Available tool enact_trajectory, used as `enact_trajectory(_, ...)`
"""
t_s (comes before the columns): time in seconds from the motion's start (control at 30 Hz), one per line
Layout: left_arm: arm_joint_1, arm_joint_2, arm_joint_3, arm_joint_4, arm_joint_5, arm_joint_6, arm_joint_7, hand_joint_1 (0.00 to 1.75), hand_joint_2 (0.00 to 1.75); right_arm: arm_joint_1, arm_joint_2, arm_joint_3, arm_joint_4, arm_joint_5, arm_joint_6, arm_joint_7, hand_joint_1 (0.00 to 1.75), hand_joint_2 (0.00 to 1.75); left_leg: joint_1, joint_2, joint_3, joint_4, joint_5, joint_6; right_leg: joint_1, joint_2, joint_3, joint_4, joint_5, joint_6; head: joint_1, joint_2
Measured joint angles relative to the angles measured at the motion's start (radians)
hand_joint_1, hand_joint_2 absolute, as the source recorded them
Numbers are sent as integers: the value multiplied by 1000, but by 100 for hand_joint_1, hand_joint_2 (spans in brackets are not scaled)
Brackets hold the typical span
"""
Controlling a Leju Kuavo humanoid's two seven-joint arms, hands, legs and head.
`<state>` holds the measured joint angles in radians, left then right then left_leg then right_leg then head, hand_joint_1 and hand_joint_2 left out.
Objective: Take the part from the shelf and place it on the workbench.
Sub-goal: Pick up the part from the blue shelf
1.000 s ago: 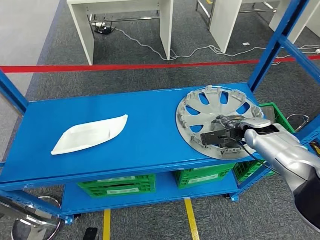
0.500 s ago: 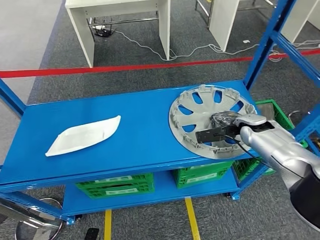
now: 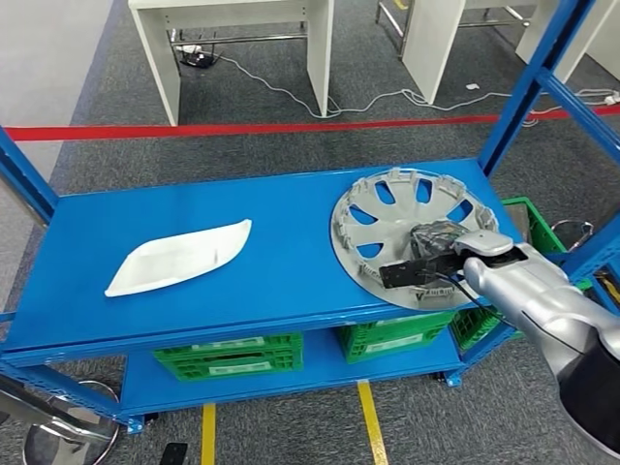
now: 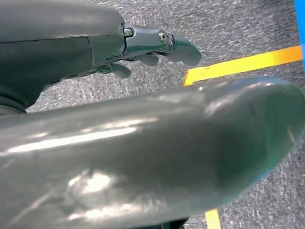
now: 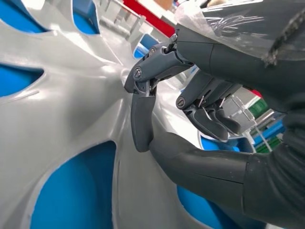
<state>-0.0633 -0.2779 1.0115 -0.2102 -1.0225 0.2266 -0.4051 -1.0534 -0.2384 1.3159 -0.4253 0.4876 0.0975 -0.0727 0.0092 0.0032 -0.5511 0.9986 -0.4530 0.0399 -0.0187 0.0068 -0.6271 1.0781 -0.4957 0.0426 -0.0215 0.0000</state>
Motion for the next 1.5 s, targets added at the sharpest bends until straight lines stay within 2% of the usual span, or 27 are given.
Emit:
enact_trajectory(0.07,0,0,2,0,1,1,-1,0,0,25,0,-8,-3,27,-83,17,175,175,-2,1,-7,0,2,5,0,-1,-67,140,-64,3,3,0)
enact_trajectory(0.1,0,0,3,0,2,2,-1,0,0,41,1,-15,-7,45,-134,30,175,175,-4,1,-9,1,3,5,0,-1,-93,194,-80,3,3,0)
enact_trajectory(0.13,1,0,4,0,3,4,-1,0,0,56,2,-24,-11,65,-182,44,131,175,-4,0,-10,1,3,6,0,-1,-103,214,-78,3,4,0)
enact_trajectory(0.17,0,-1,4,0,3,6,-1,0,0,69,3,-33,-17,85,-223,55,87,175,-5,-1,-10,2,3,6,0,-1,-93,192,-56,2,4,0)
enact_trajectory(0.23,0,-2,5,0,3,10,-1,0,0,83,5,-51,-27,111,-273,69,0,175,-5,-2,-10,5,0,2,0,-2,-32,63,9,-2,4,0)
enact_trajectory(0.27,-1,-3,5,0,3,11,-1,0,0,86,6,-59,-32,123,-289,74,0,175,-8,-3,-13,9,-2,-2,1,-3,2,-3,31,-4,4,0)
enact_trajectory(0.33,-2,-4,5,0,0,13,0,0,0,97,9,-77,-46,160,-328,88,0,175,-11,-4,-20,15,-4,-12,3,-3,34,-65,41,-10,3,0)
enact_trajectory(0.47,-3,-5,6,0,-4,14,2,0,0,124,13,-148,-98,285,-391,114,0,175,-11,-5,-30,36,-19,-30,1,-5,36,-66,39,-29,1,0)
enact_trajectory(0.53,-4,-5,7,0,-5,16,2,0,0,141,12,-194,-134,350,-413,124,0,175,-8,-5,-69,124,-68,-42,-2,-8,39,-68,38,-38,-3,0)
enact_trajectory(0.6,-3,-4,9,0,-5,17,2,0,0,169,11,-245,-176,407,-441,136,0,175,-5,-5,-132,258,-122,-48,-1,-9,39,-67,36,-41,-5,0)
enact_trajectory(0.63,-2,-4,10,0,-6,17,2,0,0,185,11,-270,-198,428,-455,144,0,175,-5,-5,-153,299,-129,-49,-1,-8,39,-67,36,-41,-5,0)
enact_trajectory(0.67,-1,-4,10,0,-6,17,2,0,0,199,10,-293,-220,447,-466,150,0,175,-5,-5,-157,302,-115,-48,-1,-7,40,-67,35,-42,-5,0)
enact_trajectory(0.7,-1,-4,11,0,-7,18,3,0,0,210,10,-315,-242,465,-475,154,0,175,-5,-5,-144,266,-84,-45,-1,-5,41,-67,35,-41,-5,0)
enact_trajectory(0.77,-2,-4,12,0,-7,19,4,0,0,229,8,-362,-285,502,-488,159,0,175,-7,-5,-89,135,-10,-34,0,-3,43,-67,34,-39,-5,0)
enact_trajectory(0.8,-2,-5,12,0,-8,20,4,0,0,237,7,-387,-307,521,-492,159,0,175,-9,-5,-65,78,10,-29,2,-2,42,-66,33,-36,-5,0)
enact_trajectory(0.83,-2,-5,13,0,-8,21,5,0,0,245,5,-411,-329,538,-493,158,0,175,-10,-5,-51,42,16,-25,3,-2,39,-66,33,-32,-4,0)
enact_trajectory(0.97,-2,-9,19,0,-10,29,6,0,0,281,-3,-504,-415,594,-492,150,0,175,-8,-6,-42,12,13,-8,3,-4,28,-62,26,-12,-4,0)
enact_trajectory(1.03,-4,-11,21,0,-11,32,7,0,0,291,-6,-540,-446,605,-492,150,0,175,-5,-5,-37,4,16,2,3,-4,-9,14,-18,-6,-2,0)
enact_trajectory(1.1,-6,-12,22,0,-11,32,7,0,0,303,-10,-563,-466,611,-494,149,0,175,-7,-5,-36,4,15,6,3,-5,-74,150,-74,-2,-1,0)
enact_trajectory(1.13,-5,-13,22,0,-11,33,8,0,0,313,-12,-573,-476,616,-497,147,0,175,-8,-6,-36,5,15,7,3,-5,-100,199,-86,-2,0,0)
enact_trajectory(1.17,-5,-13,23,0,-11,33,9,0,0,323,-14,-582,-488,621,-500,144,0,175,-8,-6,-35,5,14,7,3,-5,-110,212,-80,-1,0,0)
enact_trajectory(1.2,-4,-13,23,0,-11,33,10,0,0,332,-16,-591,-502,625,-504,142,0,175,-9,-7,-34,6,13,7,3,-5,-101,186,-55,-2,1,0)
enact_trajectory(1.27,-5,-14,25,0,-11,34,11,0,0,341,-24,-611,-539,624,-492,138,0,175,-10,-7,-33,11,8,2,4,-6,-40,54,12,-6,0,0)
enact_trajectory(1.3,-5,-14,26,0,-10,34,10,0,0,343,-29,-620,-560,616,-471,135,0,175,-11,-7,-35,17,4,-1,5,-5,-9,-8,33,-9,0,0)
enact_trajectory(1.37,-5,-14,29,0,-6,33,8,0,0,346,-49,-636,-603,573,-386,126,0,175,-14,-8,-40,23,2,-10,8,-5,20,-59,39,-15,0,0)
enact_trajectory(1.43,-4,-13,33,0,0,31,5,0,0,348,-79,-642,-646,505,-265,116,0,175,-15,-8,-43,25,1,-18,7,-5,22,-60,41,-23,0,0)
enact_trajectory(1.5,-3,-12,37,0,4,29,0,0,0,344,-112,-643,-690,433,-156,112,0,175,-14,-7,-53,54,-23,-29,2,-6,23,-63,42,-33,-3,0)
